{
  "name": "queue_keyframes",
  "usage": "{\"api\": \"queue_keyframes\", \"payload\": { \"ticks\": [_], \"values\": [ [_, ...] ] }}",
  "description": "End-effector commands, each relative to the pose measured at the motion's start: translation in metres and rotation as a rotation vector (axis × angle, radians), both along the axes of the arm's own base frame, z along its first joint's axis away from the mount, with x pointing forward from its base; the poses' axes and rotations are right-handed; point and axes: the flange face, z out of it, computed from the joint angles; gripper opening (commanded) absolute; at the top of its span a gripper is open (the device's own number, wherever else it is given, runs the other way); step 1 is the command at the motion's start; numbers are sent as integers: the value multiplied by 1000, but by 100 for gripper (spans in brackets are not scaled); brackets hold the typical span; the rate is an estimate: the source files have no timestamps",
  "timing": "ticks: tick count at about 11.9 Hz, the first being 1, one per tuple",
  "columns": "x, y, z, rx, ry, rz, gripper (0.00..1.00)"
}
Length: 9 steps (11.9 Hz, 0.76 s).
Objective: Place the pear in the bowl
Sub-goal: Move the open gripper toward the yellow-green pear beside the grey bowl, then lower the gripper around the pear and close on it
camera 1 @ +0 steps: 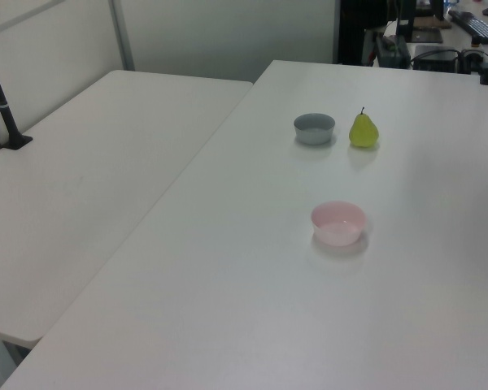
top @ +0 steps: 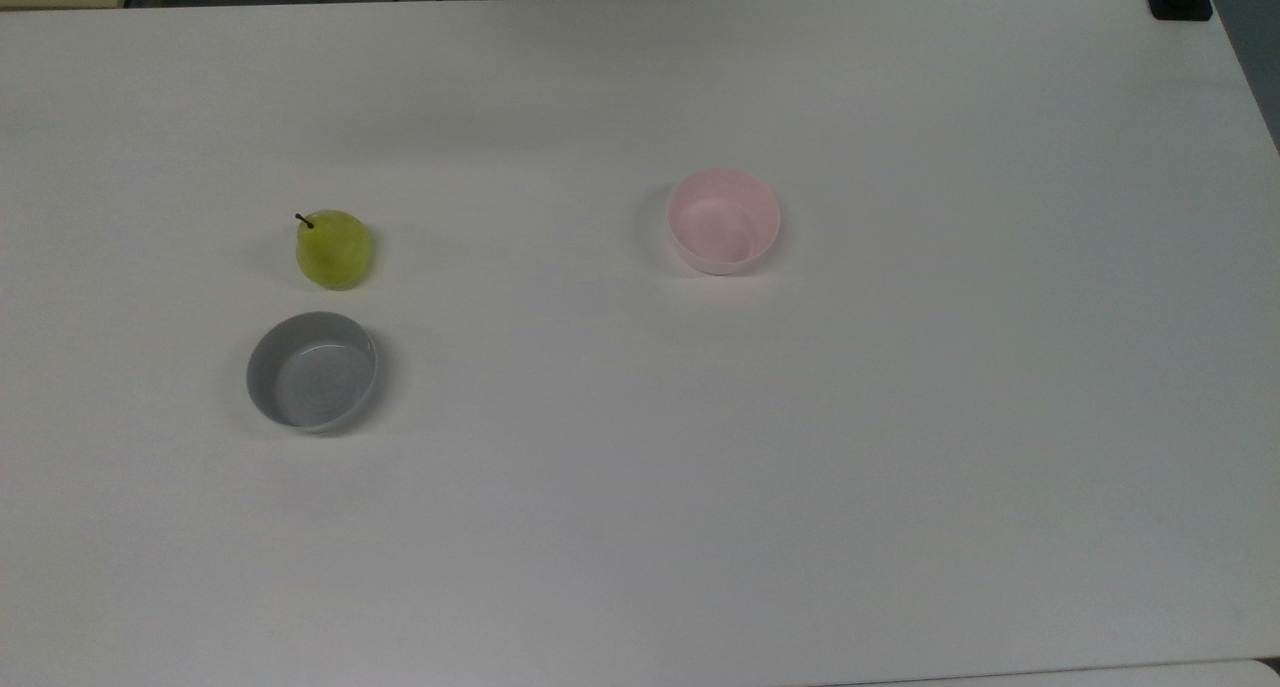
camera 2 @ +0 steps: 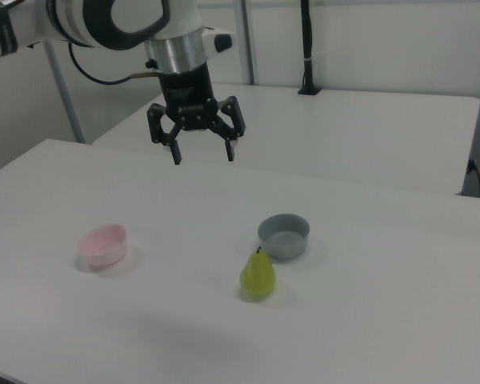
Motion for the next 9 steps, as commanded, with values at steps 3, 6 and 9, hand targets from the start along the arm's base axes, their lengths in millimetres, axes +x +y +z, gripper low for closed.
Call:
{"api": "queue_keyframes", "payload": {
  "ticks": [3, 6, 9],
  "values": [
    [21, -35, -64, 50, -41, -175, 100],
    [37, -40, -125, 59, -18, -228, 100],
    [53, -38, -182, 32, -28, -286, 100]
  ]
}}
